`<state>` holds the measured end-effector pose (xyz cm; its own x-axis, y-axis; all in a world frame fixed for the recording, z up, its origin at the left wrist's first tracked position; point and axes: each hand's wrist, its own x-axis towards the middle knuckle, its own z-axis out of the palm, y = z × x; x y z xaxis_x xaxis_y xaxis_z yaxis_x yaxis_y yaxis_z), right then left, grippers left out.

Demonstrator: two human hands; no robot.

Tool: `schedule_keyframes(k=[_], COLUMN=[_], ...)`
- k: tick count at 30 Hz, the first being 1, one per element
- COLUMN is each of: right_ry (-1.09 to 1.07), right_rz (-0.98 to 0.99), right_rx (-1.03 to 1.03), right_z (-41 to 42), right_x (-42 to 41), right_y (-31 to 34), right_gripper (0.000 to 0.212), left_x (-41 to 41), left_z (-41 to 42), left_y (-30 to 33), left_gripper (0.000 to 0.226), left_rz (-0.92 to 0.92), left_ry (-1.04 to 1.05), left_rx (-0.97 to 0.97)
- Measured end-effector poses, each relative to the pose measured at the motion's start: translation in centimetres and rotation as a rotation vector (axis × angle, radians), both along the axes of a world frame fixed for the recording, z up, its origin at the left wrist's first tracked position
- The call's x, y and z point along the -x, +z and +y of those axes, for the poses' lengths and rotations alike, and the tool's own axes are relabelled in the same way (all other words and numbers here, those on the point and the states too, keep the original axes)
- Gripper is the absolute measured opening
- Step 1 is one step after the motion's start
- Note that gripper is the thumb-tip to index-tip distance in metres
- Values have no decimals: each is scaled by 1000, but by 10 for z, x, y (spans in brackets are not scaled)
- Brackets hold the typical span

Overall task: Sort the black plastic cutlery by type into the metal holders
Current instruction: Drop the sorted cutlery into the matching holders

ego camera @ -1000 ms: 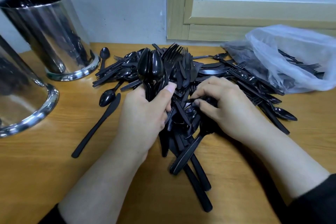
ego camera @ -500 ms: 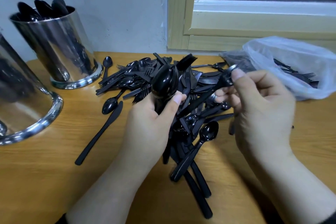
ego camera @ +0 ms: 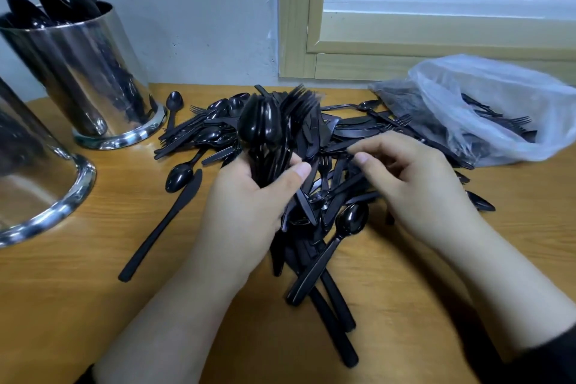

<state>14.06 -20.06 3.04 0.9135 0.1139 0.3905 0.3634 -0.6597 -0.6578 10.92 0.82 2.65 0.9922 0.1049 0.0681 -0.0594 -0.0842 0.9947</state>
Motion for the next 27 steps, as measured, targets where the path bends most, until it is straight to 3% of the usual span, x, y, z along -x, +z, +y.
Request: schedule_keyframes(k=[4,8,11,19,22,27], right_ry=[61,9,-11,-1,14,75], right_rz=[97,232,298,383,389,208], right_rx=[128,295,385,405,315,-164], right_z=[-11,-15,-9,-1,-3,-8], right_x=[-2,5,15,16,12,14], right_y=[3,13,17,7,2,10], right_gripper=[5,30,35,20,10,7], left_x=[-1,-1,2,7,7,7], left_z=[1,1,1,2,2,1], left_y=[0,0,1,11,12,10], left_gripper=[21,35,50,49,51,47], left_rz=[31,35,36,85,88,86], left_ry=[7,-63,-86,-151,-159,-158], left_rx=[109,157,203,288,275,254])
